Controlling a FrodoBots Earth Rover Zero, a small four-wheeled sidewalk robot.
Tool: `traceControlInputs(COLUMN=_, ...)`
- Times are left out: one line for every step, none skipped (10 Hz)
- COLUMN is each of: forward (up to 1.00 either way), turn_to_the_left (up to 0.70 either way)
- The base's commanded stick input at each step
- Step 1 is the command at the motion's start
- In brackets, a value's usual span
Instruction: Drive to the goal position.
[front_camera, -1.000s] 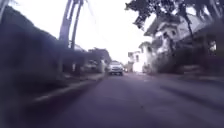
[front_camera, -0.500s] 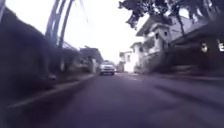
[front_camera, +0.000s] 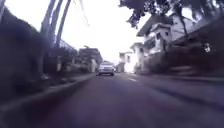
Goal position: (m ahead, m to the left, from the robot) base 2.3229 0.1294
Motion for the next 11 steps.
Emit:
traceControlInputs(forward=0.70, turn_to_the_left=-0.23)
traceControlInputs(forward=0.70, turn_to_the_left=-0.34)
traceControlInputs(forward=0.70, turn_to_the_left=-0.35)
traceControlInputs(forward=0.70, turn_to_the_left=-0.35)
traceControlInputs(forward=0.70, turn_to_the_left=-0.35)
traceControlInputs(forward=0.70, turn_to_the_left=-0.35)
traceControlInputs(forward=0.70, turn_to_the_left=-0.35)
traceControlInputs(forward=0.70, turn_to_the_left=-0.25)
traceControlInputs(forward=0.70, turn_to_the_left=-0.15)
traceControlInputs(forward=0.70, turn_to_the_left=-0.04)
traceControlInputs(forward=0.70, turn_to_the_left=0.00)
